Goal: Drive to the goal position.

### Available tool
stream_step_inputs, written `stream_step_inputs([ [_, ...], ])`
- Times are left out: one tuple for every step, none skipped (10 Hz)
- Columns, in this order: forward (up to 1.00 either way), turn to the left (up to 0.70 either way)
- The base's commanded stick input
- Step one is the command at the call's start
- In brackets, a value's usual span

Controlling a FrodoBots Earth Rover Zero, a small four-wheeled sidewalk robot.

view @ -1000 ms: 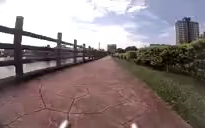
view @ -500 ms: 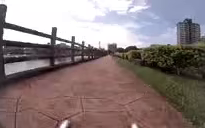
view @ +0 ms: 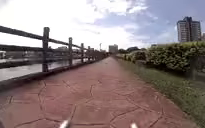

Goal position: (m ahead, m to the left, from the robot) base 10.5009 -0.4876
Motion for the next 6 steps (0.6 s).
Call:
stream_step_inputs([
  [1.0,0.0],
  [1.0,0.0],
  [1.0,0.0],
  [1.0,0.0],
  [1.0,0.0],
  [1.0,0.0],
])
